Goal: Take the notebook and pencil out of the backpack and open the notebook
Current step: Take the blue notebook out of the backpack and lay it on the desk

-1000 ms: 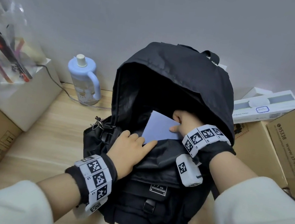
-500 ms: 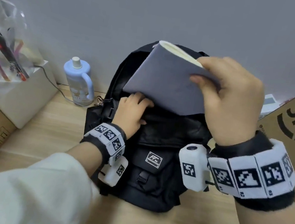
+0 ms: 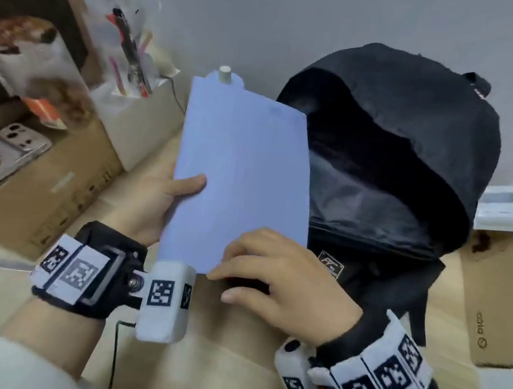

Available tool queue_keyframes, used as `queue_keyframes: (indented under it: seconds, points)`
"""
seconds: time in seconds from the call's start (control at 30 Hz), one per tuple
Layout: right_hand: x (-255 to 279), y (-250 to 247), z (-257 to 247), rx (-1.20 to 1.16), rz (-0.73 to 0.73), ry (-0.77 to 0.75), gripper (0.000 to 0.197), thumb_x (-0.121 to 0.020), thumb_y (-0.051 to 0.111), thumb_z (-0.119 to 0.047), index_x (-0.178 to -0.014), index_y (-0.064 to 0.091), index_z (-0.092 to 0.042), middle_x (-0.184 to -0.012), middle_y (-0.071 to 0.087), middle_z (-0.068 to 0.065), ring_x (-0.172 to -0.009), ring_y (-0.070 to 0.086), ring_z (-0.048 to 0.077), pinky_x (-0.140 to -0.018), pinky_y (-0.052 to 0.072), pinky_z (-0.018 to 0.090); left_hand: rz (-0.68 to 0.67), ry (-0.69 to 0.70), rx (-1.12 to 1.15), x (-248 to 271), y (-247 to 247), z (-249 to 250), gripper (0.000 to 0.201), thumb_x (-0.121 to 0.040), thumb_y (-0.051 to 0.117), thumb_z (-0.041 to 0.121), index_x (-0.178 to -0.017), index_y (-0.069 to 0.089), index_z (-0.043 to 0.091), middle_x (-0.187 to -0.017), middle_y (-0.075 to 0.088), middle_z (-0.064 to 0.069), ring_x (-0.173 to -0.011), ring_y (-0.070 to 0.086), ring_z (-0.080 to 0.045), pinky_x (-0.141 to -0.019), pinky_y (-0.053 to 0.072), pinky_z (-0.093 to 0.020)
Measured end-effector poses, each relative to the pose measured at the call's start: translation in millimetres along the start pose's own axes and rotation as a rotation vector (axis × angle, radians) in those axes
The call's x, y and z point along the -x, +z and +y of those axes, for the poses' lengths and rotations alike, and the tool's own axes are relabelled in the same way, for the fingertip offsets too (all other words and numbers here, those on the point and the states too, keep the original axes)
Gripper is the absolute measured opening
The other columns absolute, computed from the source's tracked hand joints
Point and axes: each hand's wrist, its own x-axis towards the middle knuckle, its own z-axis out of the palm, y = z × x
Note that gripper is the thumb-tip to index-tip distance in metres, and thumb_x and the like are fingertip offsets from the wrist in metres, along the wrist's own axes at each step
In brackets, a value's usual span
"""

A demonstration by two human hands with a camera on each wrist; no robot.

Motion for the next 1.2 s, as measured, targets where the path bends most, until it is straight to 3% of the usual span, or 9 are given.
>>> queue_keyframes:
  seconds: [0.27,0.43,0.5,0.57,0.67,0.8,0.97,1.1,1.2]
  points:
    - [-40.7,67.7,26.3,-0.229,0.121,0.551,0.041,-0.083,0.062,-0.02,-0.123,0.052,-0.024,-0.116,0.05,-0.003,-0.111,0.051,0.017,-0.096,0.042,0.033,0.087,-0.045,-0.269,58.9,-133.4,-22.0,0.053,-0.044,0.088,0.035,-0.093,0.07,0.026,-0.086,0.077,0.007,-0.072,0.071,-0.009,-0.06,0.056,-0.021]
    - [-80.4,79.7,10.6,-0.905,0.476,0.872,0.074,-0.079,0.031,-0.071,-0.142,0.019,-0.034,-0.143,0.025,-0.002,-0.112,0.05,0.019,-0.087,0.051,0.046,-0.031,0.046,-0.373,51.5,-158.8,5.9,0.033,-0.055,0.079,0.005,-0.069,0.077,0.034,-0.071,0.075,0.016,-0.071,0.068,0.004,-0.066,0.052,-0.012]
    - [-90.1,77.1,8.2,-1.268,0.459,0.915,0.068,-0.084,0.017,-0.067,-0.141,0.028,-0.03,-0.145,0.03,0.0,-0.12,0.046,0.027,-0.081,0.053,0.049,-0.046,0.124,-0.486,39.3,-161.8,8.7,0.05,-0.062,0.066,-0.009,-0.062,0.074,0.04,-0.089,0.074,0.018,-0.093,0.061,0.015,-0.084,0.045,-0.008]
    - [-91.5,81.7,8.6,-1.47,0.403,0.877,0.061,-0.085,0.045,-0.05,-0.138,0.039,-0.02,-0.137,0.041,0.003,-0.114,0.054,0.022,-0.078,0.056,0.038,-0.034,0.189,-0.567,28.1,-163.6,6.9,0.055,-0.072,0.058,-0.011,-0.062,0.072,0.041,-0.13,0.049,0.015,-0.118,0.039,0.022,-0.101,0.033,-0.01]
    - [-91.0,104.2,14.0,-1.289,0.258,0.754,0.079,-0.06,0.066,0.0,-0.132,0.041,-0.019,-0.139,0.04,0.004,-0.112,0.056,0.007,-0.088,0.053,0.025,0.083,0.117,-0.344,22.2,-160.6,0.3,0.053,-0.082,0.047,-0.017,-0.07,0.07,0.028,-0.131,0.044,0.021,-0.113,0.051,0.005,-0.079,0.049,-0.009]
    - [-86.2,153.7,29.1,-0.839,0.042,0.766,0.09,-0.055,0.074,-0.014,-0.132,0.032,-0.036,-0.155,0.013,0.004,-0.143,0.015,0.014,-0.119,0.015,0.04,0.061,-0.24,-0.04,17.2,-177.4,-10.2,0.049,-0.067,0.031,-0.009,-0.087,0.071,0.01,-0.096,0.072,-0.005,-0.09,0.067,-0.017,-0.066,0.053,-0.018]
    - [-72.2,197.0,42.4,-0.307,-0.449,0.837,0.072,-0.081,0.063,-0.012,-0.143,0.028,-0.013,-0.158,-0.005,0.002,-0.144,0.015,0.018,-0.109,0.021,0.022,-0.111,-0.493,-0.682,11.3,-193.9,-64.9,0.064,-0.075,0.061,0.005,-0.135,0.04,0.009,-0.144,0.029,0.005,-0.12,0.047,-0.002,-0.083,0.043,-0.004]
    - [-77.3,181.5,44.6,-0.183,-0.489,0.811,0.046,-0.087,0.054,-0.017,-0.132,0.047,-0.012,-0.156,0.019,0.008,-0.134,0.036,0.022,-0.101,0.031,0.024,-0.418,-0.56,-1.604,8.2,-203.4,-91.1,0.093,-0.077,0.063,0.022,-0.147,0.002,0.036,-0.153,-0.028,-0.017,-0.142,-0.022,-0.037,-0.118,0.01,-0.045]
    - [-82.9,142.8,38.5,-0.277,-0.476,0.793,0.036,-0.087,0.057,-0.021,-0.122,0.058,-0.012,-0.134,0.056,0.007,-0.122,0.051,0.018,-0.104,0.036,0.026,-0.461,-0.56,-1.753,-0.9,-178.8,-73.1,0.071,-0.085,0.052,0.021,-0.146,0.017,0.029,-0.155,-0.022,-0.014,-0.144,-0.011,-0.037,-0.116,0.014,-0.052]
